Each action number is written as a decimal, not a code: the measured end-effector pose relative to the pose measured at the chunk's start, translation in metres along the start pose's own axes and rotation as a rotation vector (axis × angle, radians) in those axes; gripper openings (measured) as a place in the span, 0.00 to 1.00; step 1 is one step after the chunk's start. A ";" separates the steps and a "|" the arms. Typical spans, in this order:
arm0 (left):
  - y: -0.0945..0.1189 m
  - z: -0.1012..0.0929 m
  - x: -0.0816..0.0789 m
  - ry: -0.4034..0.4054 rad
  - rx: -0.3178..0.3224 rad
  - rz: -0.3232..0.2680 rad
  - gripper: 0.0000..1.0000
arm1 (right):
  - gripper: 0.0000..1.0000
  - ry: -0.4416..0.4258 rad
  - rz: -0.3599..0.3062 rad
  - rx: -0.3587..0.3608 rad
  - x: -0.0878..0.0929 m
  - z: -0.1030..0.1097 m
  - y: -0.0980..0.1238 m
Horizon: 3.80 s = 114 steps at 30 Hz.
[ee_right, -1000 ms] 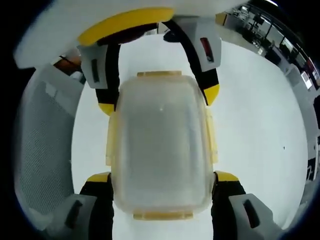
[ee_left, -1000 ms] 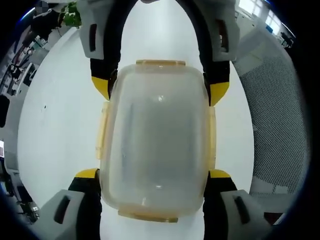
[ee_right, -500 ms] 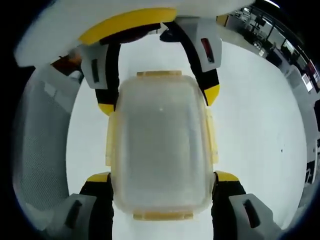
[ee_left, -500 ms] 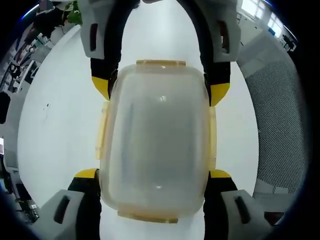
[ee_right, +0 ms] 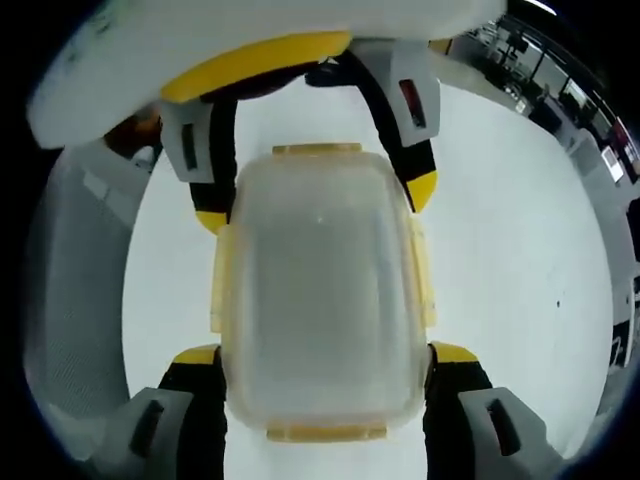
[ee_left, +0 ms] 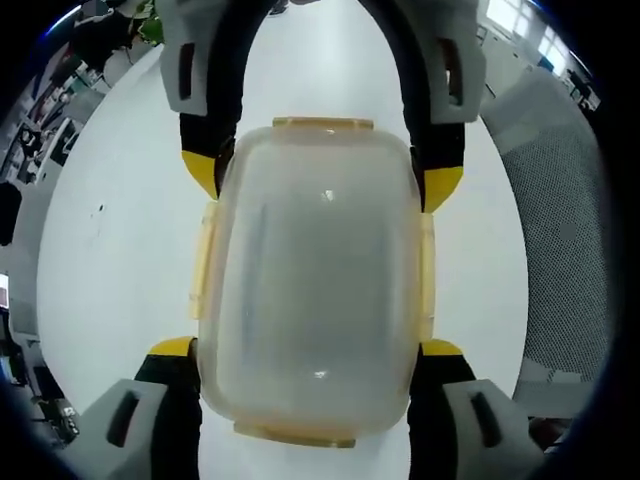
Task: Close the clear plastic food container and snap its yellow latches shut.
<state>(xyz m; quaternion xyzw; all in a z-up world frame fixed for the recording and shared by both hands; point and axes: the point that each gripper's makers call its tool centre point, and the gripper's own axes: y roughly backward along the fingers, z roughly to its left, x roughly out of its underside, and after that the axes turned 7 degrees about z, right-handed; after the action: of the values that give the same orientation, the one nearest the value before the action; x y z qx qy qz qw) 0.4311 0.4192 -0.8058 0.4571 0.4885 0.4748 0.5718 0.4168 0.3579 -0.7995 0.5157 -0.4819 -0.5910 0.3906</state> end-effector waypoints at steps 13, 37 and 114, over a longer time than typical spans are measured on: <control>-0.008 0.013 0.006 -0.027 -0.088 0.048 0.88 | 0.82 0.009 -0.002 -0.007 -0.004 -0.015 -0.001; -0.008 0.021 0.003 0.017 -0.070 0.046 0.89 | 0.82 0.062 -0.085 -0.022 -0.005 -0.022 0.003; 0.034 0.019 0.026 0.941 -0.300 -0.827 0.90 | 0.85 -0.616 -0.917 0.257 0.006 -0.033 0.052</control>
<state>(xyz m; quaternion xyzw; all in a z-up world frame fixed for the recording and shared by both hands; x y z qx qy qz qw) 0.4487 0.4485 -0.7733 -0.1110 0.7515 0.4279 0.4897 0.4466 0.3346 -0.7505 0.5195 -0.3685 -0.7598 -0.1304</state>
